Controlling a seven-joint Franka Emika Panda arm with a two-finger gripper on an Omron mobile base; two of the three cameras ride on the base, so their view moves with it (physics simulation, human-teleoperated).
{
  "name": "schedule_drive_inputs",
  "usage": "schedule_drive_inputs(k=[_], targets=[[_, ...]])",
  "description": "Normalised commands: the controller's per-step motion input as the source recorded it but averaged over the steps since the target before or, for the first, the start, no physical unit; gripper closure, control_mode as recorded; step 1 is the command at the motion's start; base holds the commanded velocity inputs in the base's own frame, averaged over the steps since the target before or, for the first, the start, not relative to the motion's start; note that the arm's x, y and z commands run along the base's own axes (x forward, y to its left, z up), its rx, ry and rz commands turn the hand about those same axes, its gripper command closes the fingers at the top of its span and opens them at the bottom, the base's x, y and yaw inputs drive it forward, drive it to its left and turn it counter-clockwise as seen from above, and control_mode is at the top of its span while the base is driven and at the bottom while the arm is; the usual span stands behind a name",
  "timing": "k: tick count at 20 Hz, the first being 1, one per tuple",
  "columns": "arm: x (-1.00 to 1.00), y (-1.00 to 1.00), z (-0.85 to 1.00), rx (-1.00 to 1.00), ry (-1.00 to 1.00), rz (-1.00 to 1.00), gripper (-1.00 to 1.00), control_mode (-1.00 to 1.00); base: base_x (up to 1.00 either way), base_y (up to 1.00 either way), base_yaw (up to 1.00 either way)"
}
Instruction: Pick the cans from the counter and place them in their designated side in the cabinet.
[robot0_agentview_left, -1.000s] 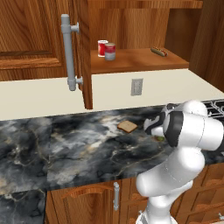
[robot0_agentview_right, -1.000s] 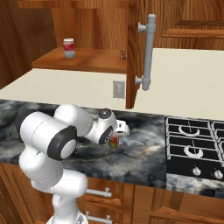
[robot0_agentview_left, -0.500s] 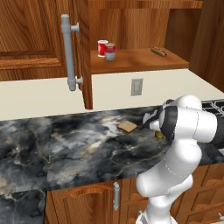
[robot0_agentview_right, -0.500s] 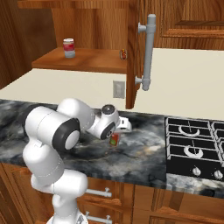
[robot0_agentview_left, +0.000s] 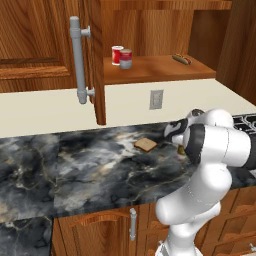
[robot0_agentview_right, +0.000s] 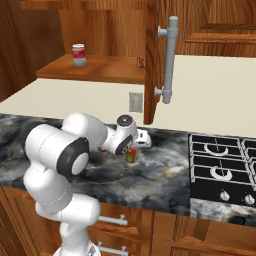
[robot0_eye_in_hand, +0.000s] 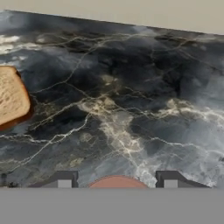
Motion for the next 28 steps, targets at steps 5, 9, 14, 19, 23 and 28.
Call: schedule_drive_inputs(k=[5, 9, 14, 19, 23, 28], targets=[[-0.05, 0.09, 0.53, 0.01, -0.08, 0.0, 1.0, -1.0, 0.0, 0.0, 0.0], [-0.11, 0.14, 0.53, 0.0, -0.07, 0.0, 1.0, -1.0, 0.0, 0.0, 0.0], [-0.18, 0.16, 0.53, 0.01, -0.07, 0.0, 1.0, -1.0, 0.0, 0.0, 0.0], [-0.24, 0.14, 0.5, 0.0, -0.06, 0.0, 1.0, -1.0, 0.0, 0.0, 0.0], [-0.27, 0.08, 0.46, 0.01, -0.05, 0.0, 1.0, -1.0, 0.0, 0.0, 0.0], [-0.31, 0.05, 0.44, 0.01, -0.05, 0.0, 1.0, -1.0, 0.0, 0.0, 0.0]])
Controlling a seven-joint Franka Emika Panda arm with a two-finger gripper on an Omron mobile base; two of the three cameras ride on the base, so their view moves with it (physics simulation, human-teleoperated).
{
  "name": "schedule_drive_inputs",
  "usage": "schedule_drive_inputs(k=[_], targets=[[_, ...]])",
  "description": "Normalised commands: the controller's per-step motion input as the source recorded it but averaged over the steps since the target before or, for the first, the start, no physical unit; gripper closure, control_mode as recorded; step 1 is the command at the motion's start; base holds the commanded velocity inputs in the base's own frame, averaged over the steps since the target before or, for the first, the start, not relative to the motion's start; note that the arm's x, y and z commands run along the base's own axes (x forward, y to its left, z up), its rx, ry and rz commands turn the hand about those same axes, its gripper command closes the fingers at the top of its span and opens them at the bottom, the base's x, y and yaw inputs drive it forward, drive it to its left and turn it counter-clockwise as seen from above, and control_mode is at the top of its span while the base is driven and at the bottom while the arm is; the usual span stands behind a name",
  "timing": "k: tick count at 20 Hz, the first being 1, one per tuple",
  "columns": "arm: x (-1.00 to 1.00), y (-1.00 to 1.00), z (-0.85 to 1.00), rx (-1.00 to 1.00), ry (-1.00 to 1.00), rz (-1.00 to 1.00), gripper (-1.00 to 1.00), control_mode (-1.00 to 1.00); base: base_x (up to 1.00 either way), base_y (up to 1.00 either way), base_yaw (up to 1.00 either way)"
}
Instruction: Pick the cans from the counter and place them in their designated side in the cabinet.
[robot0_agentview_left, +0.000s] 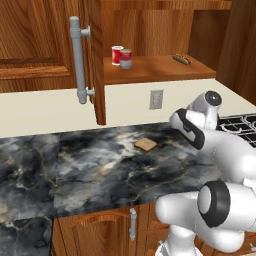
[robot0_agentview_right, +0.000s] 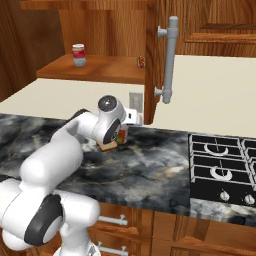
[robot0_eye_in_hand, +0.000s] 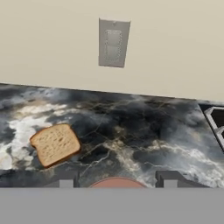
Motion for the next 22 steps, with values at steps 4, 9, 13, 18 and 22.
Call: schedule_drive_inputs(k=[4, 9, 13, 18, 22], targets=[[-0.35, 0.02, 0.42, 0.01, -0.06, 0.0, 1.0, -1.0, 0.0, 0.0, 0.0], [-0.32, 0.07, 0.45, 0.01, -0.05, 0.0, 1.0, -1.0, 0.0, 0.0, 0.0], [-0.29, 0.1, 0.45, 0.0, -0.05, 0.0, 1.0, -1.0, 0.0, 0.0, 0.0], [-0.3, 0.07, 0.43, 0.0, -0.03, 0.0, 1.0, -1.0, 0.0, 0.0, 0.0], [-0.28, 0.08, 0.44, 0.0, -0.04, 0.0, 1.0, -1.0, 0.0, 0.0, 0.0]])
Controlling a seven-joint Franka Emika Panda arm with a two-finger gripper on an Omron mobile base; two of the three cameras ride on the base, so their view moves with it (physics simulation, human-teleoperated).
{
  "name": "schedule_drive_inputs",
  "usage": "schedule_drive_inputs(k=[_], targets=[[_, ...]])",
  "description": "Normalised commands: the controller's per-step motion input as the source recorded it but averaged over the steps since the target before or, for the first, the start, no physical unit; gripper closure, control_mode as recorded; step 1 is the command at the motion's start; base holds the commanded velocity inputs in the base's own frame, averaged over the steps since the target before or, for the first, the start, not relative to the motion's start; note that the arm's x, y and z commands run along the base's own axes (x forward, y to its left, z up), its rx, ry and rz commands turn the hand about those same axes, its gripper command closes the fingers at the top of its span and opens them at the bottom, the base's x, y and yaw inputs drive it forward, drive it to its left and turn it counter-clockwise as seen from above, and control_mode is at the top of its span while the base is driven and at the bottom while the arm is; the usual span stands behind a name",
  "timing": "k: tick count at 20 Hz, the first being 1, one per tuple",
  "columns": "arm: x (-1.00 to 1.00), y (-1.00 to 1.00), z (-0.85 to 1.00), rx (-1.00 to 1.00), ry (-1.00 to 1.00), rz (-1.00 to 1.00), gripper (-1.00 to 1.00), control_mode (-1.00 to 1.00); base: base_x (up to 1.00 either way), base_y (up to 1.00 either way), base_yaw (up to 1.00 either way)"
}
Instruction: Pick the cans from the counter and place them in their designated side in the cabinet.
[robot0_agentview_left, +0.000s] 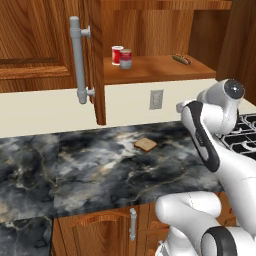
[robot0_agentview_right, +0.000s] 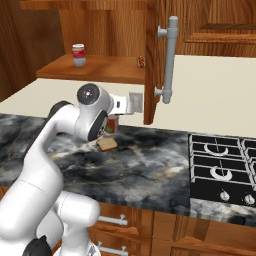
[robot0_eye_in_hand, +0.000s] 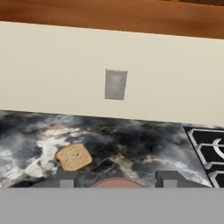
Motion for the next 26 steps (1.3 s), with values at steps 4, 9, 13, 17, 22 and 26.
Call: schedule_drive_inputs(k=[4, 9, 13, 17, 22, 26], targets=[[-0.29, 0.1, 0.41, 0.0, -0.03, 0.0, 1.0, -1.0, 0.0, 0.0, 0.0], [-0.32, 0.1, 0.37, 0.01, -0.02, 0.0, 1.0, -1.0, 0.0, 0.0, 0.0], [-0.26, 0.05, 0.39, 0.01, -0.03, 0.0, 1.0, -1.0, 0.0, 0.0, 0.0], [-0.19, 0.0, 0.37, 0.02, -0.06, 0.0, 1.0, -1.0, 0.0, 0.0, 0.0], [-0.01, 0.0, 0.27, 0.03, -0.06, 0.0, 1.0, -1.0, 0.0, 0.0, 0.0], [0.0, 0.06, 0.25, 0.04, -0.06, 0.0, 1.0, -1.0, 0.0, 0.0, 0.0]])
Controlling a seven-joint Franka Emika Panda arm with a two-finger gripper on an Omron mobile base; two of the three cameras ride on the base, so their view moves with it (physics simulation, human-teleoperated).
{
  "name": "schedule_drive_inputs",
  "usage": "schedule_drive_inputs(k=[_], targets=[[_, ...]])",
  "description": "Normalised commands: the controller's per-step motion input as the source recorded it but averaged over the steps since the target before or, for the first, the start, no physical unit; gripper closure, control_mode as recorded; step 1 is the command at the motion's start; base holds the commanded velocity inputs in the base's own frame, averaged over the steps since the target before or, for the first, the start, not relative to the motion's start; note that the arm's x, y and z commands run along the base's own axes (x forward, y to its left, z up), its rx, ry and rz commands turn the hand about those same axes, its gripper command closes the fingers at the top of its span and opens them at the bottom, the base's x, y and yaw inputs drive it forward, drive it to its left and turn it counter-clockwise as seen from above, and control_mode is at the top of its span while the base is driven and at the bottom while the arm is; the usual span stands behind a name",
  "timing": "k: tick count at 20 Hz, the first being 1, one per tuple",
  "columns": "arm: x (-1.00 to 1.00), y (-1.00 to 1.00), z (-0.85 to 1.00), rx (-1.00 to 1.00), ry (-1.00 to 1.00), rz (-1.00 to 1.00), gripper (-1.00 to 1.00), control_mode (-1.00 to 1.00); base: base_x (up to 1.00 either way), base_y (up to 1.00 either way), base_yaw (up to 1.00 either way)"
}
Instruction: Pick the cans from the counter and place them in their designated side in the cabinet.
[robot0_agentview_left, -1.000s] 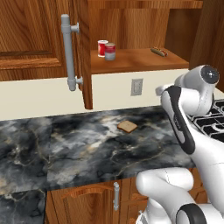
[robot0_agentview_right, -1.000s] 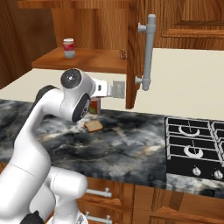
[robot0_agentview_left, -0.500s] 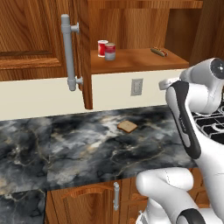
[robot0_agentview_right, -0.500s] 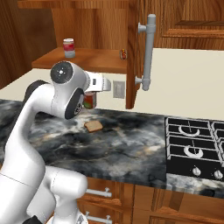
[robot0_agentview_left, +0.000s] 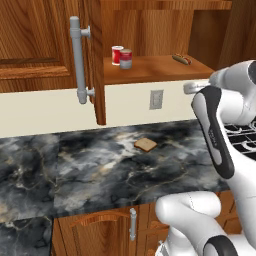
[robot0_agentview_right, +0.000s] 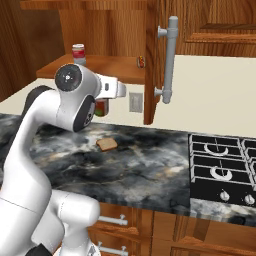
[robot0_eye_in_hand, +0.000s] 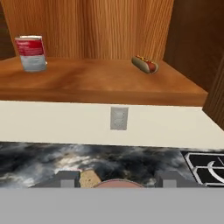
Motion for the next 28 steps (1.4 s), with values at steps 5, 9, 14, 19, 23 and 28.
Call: schedule_drive_inputs(k=[5, 9, 14, 19, 23, 28], targets=[[0.0, 0.12, 0.26, 0.03, -0.06, 0.0, 1.0, -1.0, 0.0, 0.0, 0.0], [0.0, 0.18, 0.27, 0.02, -0.06, 0.0, 1.0, -1.0, 0.0, 0.0, 0.0], [0.0, 0.17, 0.22, 0.01, -0.06, 0.0, 1.0, -1.0, 0.0, 0.0, 0.0], [0.0, 0.14, 0.16, 0.01, -0.05, 0.0, 1.0, -1.0, 0.0, 0.0, 0.0], [0.01, 0.15, 0.13, 0.01, -0.04, 0.0, 1.0, -1.0, 0.0, 0.0, 0.0], [0.04, 0.16, 0.09, 0.01, -0.04, 0.0, 1.0, -1.0, 0.0, 0.0, 0.0]])
